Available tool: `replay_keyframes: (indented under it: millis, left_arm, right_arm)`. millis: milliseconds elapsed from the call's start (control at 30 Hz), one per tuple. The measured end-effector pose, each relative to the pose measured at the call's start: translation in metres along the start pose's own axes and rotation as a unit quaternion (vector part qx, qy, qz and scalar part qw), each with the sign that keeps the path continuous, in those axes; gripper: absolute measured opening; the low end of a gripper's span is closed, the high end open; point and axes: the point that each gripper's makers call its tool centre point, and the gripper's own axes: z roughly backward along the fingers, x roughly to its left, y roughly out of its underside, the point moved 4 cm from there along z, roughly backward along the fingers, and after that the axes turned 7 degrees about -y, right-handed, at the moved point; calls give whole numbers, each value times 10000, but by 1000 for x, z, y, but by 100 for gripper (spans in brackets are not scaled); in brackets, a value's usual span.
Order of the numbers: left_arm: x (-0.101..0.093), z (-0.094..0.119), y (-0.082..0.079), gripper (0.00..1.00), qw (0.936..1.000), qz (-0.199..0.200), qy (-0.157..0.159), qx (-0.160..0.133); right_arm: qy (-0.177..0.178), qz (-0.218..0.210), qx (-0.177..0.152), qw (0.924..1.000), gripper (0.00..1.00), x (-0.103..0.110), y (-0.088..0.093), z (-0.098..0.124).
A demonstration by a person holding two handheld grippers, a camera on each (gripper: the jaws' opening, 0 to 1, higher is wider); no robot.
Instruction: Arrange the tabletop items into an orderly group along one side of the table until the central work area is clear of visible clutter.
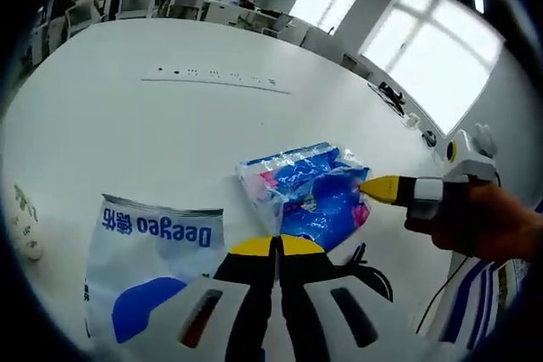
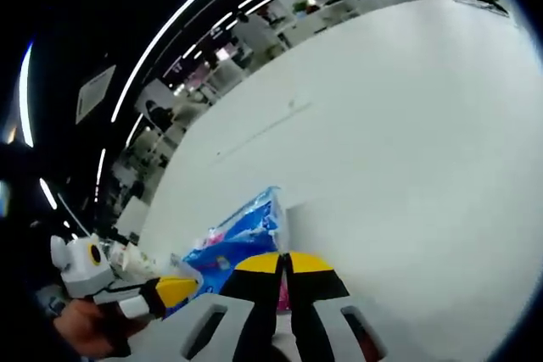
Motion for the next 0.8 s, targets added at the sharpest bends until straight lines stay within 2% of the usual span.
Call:
replay_keyframes:
  millis: [233, 400, 600, 800]
  left_arm:
    - [0, -6, -2, 0, 10000, -26, -13, 58]
    - [-1, -6, -1, 0, 9996, -238, -51, 121]
    - [-3, -5, 1, 5, 9995, -264, -20, 167]
    - [-3, -1, -6, 9, 9998, -210, -12, 75]
  right_arm:
    - [98, -5, 34, 9999, 0, -6, 1, -3]
    - [138, 0, 56, 9999, 1, -8, 0, -4]
    - [195, -16, 1, 9998, 1, -7, -3, -3]
    - [165, -84, -11, 9998, 4, -5, -3, -1]
